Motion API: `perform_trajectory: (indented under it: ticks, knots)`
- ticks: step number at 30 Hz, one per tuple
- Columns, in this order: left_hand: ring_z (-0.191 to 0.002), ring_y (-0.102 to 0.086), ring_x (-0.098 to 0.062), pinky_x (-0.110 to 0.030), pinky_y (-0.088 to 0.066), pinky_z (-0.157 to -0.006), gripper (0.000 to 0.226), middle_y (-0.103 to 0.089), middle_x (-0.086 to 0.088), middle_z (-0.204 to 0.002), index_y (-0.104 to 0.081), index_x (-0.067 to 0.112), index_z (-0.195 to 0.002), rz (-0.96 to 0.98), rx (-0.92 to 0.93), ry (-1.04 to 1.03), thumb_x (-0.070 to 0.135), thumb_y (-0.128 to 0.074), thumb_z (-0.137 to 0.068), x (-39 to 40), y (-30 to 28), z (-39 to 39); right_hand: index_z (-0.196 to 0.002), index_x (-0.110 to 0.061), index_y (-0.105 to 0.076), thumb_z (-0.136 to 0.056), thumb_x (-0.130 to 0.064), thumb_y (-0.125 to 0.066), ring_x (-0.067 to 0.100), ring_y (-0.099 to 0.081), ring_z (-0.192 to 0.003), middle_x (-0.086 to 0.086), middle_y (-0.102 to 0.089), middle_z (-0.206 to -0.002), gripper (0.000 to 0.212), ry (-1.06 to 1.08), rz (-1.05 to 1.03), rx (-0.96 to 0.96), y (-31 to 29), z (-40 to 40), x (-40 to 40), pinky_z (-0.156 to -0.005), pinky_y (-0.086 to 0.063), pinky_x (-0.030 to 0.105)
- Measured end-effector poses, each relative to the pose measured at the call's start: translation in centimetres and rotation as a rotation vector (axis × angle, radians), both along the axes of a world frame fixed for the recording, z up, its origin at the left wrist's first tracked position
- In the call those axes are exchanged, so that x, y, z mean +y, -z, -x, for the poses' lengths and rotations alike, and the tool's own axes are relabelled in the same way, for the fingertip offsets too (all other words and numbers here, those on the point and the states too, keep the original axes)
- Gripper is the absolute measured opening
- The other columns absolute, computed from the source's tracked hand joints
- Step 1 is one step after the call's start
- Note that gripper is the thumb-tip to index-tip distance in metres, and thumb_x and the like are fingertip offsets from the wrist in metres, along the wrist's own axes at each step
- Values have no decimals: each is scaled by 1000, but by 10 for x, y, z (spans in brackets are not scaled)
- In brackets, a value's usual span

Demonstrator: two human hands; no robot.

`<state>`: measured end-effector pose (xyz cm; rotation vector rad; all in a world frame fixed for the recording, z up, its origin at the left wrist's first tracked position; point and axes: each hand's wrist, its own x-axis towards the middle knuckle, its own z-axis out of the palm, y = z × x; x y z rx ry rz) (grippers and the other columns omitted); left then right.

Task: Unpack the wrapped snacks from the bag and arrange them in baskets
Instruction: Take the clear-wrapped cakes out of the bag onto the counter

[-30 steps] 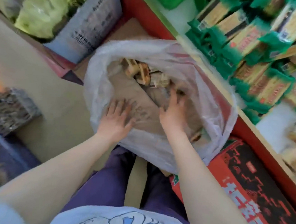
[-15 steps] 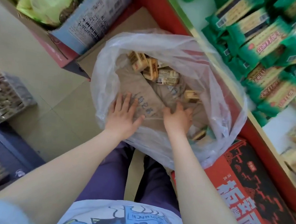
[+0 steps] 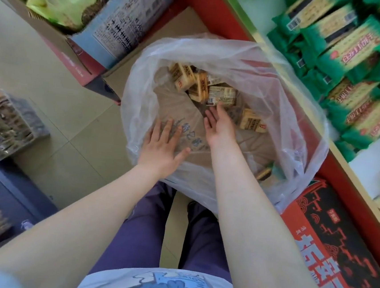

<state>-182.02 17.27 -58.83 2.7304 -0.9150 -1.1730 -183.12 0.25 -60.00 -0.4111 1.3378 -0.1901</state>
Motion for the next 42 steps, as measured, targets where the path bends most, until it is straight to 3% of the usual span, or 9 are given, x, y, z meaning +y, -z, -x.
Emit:
perform_trajectory:
  ticks: [4, 9, 20, 23, 26, 30, 33, 37, 42]
  knots:
    - [-153, 15, -25, -41, 10, -122, 72, 8, 0, -168, -10, 30, -160, 9, -1, 0, 66, -24, -99, 1, -1, -1, -99, -13, -67, -91, -31, -72, 12, -63, -80, 0, -67, -86, 21, 9, 18, 99, 2, -8, 0, -68, -50, 22]
    - [-153, 15, -25, -40, 9, -122, 71, 8, -1, -168, -9, 31, -160, 7, -1, 9, 65, -24, -100, 2, -1, -1, -127, -11, -59, -91, -32, -73, 16, -63, -99, 5, -66, -122, 43, 50, 9, 85, 6, -19, 0, -68, -52, 24]
    - [-153, 14, -21, -39, 9, -122, 69, 6, 3, -168, -14, 34, -159, 30, 49, -44, 66, -22, -99, 4, -3, -2, -113, -10, -57, -93, -20, -72, 15, -68, -82, 4, -66, -93, 27, 49, 48, 103, -16, 15, 9, -68, -54, 24]
    - [-154, 6, -21, -44, -1, -123, 69, -2, 2, -169, -21, 33, -159, 40, 158, -135, 67, -19, -99, 4, -12, -12, -99, -14, -56, -93, -17, -71, 18, -68, -82, 5, -67, -97, 16, -36, 87, 122, -43, 50, 15, -73, -57, 30]
    - [-146, -31, -30, -45, -30, -116, 82, -38, -8, -157, -43, 24, -149, 193, 191, -320, 77, -14, -93, -6, -42, -18, -103, -16, -58, -95, -15, -68, 21, -69, -85, 8, -68, -106, 13, -164, 140, 72, -82, 83, 18, -80, -60, 37]
    - [-127, -54, -15, -34, -42, -106, 59, -57, 6, -140, -56, 29, -138, 438, 421, -581, 64, -54, -90, -51, -102, -1, -121, -4, -62, -99, -14, -62, 25, -71, -92, 15, -71, -111, 24, -330, 306, -40, -136, 121, 8, -70, -62, 34]
    - [-96, -72, -21, -42, -60, -83, 44, -73, -7, -113, -69, 24, -116, 576, 618, -690, 48, -74, -80, -101, -140, 28, -119, -2, -65, -100, -10, -59, 4, -70, -76, 8, -71, -102, 22, -402, 533, -29, -178, 154, -19, -62, -55, 20]
    - [-61, -68, -10, -25, -55, -54, 13, -72, -7, -85, -69, 13, -101, 643, 518, -602, 23, -70, -93, -177, -184, 82, -125, -19, -64, -92, -29, -71, 0, -58, -102, -8, -61, -118, 35, -589, 1012, 214, -217, 218, -65, -87, -45, 14]
    - [-73, -71, -24, -37, -61, -65, 24, -74, -11, -90, -68, 22, -92, 607, 603, -306, 40, -76, -79, -277, -221, 182, -126, -20, -59, -85, -31, -79, 10, -55, -107, -5, -57, -118, 47, -556, 1171, 414, -249, 328, -119, -93, -45, 21]
